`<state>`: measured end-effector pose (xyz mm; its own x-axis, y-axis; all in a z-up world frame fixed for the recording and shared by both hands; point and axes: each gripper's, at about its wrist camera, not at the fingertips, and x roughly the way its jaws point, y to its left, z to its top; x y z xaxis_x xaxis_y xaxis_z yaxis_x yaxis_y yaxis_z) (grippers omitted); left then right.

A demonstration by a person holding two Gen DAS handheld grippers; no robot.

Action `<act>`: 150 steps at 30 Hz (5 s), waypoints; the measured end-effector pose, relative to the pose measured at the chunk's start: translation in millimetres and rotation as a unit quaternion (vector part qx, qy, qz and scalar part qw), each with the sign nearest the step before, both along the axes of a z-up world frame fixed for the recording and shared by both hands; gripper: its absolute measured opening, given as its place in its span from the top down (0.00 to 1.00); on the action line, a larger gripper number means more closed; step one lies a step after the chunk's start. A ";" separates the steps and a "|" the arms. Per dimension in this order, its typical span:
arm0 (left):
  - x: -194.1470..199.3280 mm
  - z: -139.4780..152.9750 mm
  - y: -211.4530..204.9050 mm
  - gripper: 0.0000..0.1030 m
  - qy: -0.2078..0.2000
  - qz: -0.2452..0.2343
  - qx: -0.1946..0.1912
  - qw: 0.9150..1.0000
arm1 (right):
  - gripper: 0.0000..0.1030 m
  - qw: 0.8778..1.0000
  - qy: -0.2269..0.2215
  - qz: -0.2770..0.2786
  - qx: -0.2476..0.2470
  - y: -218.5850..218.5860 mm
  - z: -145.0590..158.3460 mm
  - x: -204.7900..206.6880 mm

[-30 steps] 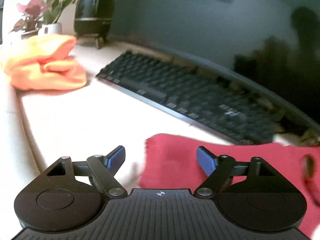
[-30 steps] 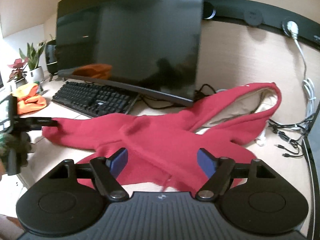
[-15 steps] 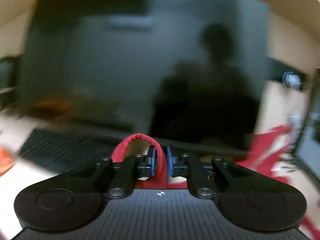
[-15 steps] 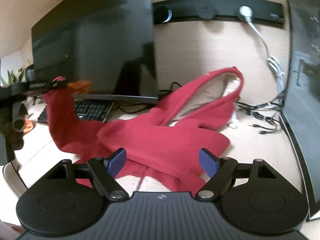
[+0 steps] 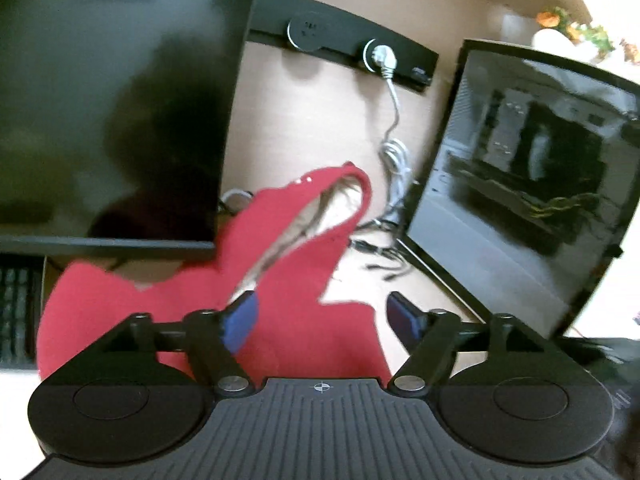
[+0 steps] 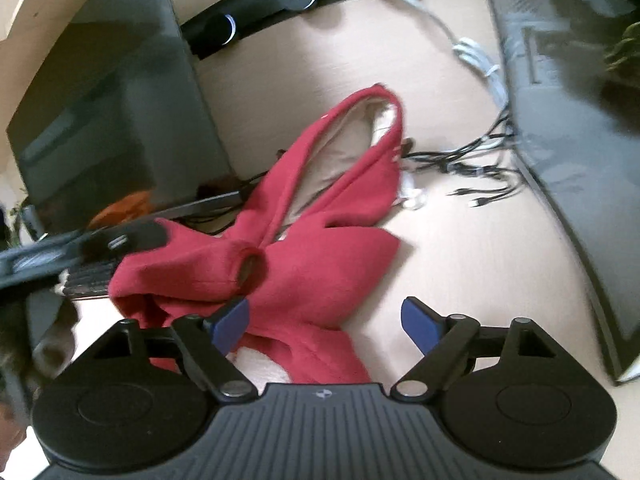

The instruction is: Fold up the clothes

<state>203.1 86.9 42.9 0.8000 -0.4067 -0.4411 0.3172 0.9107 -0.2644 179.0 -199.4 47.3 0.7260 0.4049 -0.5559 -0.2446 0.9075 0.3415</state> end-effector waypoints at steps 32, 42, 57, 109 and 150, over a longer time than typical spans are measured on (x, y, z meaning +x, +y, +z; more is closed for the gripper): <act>-7.4 -50.3 65.1 0.06 0.082 0.044 0.054 0.994 | 0.81 0.998 0.048 0.002 -0.037 45.5 -53.1 76.6; -2.8 -64.9 65.1 0.06 0.120 0.038 0.123 0.984 | 0.42 0.991 -0.029 0.047 -0.120 39.4 -23.1 25.7; -169.6 -56.7 101.0 0.05 0.086 -0.018 0.165 0.982 | 0.26 0.949 -0.009 -0.053 -0.311 54.2 -46.8 -166.3; -297.7 14.6 165.7 0.02 0.041 -0.046 0.221 0.973 | 0.15 0.951 -0.012 -0.128 -0.281 63.1 28.1 -315.1; -37.5 27.3 182.1 0.01 0.183 0.037 -0.008 0.982 | 0.00 0.983 0.078 -0.044 -0.162 14.7 0.2 14.8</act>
<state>165.6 269.0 70.2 0.6163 -0.3621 -0.6993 0.1313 0.9228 -0.3622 193.8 -184.6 47.5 0.6463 0.1291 -0.7521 -0.1288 0.9899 0.0592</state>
